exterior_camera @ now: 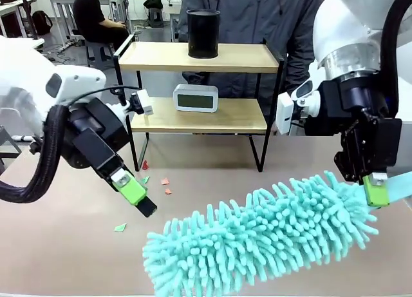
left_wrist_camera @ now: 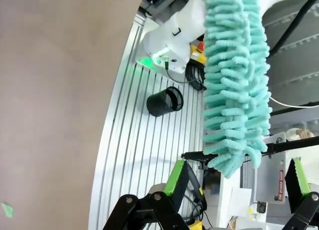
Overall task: Clean the shelf.
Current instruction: Hand the Duster back to the human.
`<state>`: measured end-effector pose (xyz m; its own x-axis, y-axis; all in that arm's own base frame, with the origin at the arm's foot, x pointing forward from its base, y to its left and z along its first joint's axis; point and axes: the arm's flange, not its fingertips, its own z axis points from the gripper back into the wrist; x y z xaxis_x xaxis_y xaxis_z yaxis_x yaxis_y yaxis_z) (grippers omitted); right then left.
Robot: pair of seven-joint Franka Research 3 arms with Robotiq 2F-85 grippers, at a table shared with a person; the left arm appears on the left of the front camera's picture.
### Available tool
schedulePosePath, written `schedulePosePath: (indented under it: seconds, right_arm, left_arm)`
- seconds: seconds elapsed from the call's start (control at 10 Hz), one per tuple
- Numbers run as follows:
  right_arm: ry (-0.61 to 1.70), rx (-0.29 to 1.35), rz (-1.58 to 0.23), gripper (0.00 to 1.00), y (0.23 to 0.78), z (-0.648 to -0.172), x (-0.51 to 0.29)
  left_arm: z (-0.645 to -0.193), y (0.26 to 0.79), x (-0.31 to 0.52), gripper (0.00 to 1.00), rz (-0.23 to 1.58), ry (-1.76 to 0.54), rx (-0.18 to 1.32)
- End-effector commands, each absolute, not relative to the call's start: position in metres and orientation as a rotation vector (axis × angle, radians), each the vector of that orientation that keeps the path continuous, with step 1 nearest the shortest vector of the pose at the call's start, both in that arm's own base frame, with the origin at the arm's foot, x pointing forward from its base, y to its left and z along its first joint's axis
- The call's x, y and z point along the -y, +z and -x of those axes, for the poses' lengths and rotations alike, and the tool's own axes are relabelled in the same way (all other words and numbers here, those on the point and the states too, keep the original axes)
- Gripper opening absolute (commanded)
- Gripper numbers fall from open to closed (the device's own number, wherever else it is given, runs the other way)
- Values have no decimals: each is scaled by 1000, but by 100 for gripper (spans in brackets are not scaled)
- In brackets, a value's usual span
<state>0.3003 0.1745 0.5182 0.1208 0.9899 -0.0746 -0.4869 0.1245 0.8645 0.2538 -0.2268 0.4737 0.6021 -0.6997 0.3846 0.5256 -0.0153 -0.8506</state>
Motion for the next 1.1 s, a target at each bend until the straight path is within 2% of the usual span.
schedulePosePath:
  seconds: [0.0, 0.2, 0.5, 0.6, 0.9, 1.0]
  right_arm:
    - [1290, -785, -839, 12, 524, -309, -177]
    - [1307, -796, -853, 12, 518, -310, -183]
    - [1289, -715, -899, 12, 514, -315, -183]
    - [1294, -718, -915, 12, 510, -317, -184]
    - [1292, -733, -920, 12, 503, -319, -188]
    - [1292, -732, -923, 12, 504, -319, -189]
  left_arm:
    - [-248, 465, 239, 100, 1242, -969, -205]
    - [-247, 462, 254, 100, 1259, -961, -199]
    - [-239, 458, 268, 100, 1303, -975, -219]
    - [-234, 459, 267, 100, 1348, -978, -250]
    - [-227, 461, 265, 100, 1336, -1011, -253]
    - [-226, 462, 265, 42, 1342, -1026, -232]
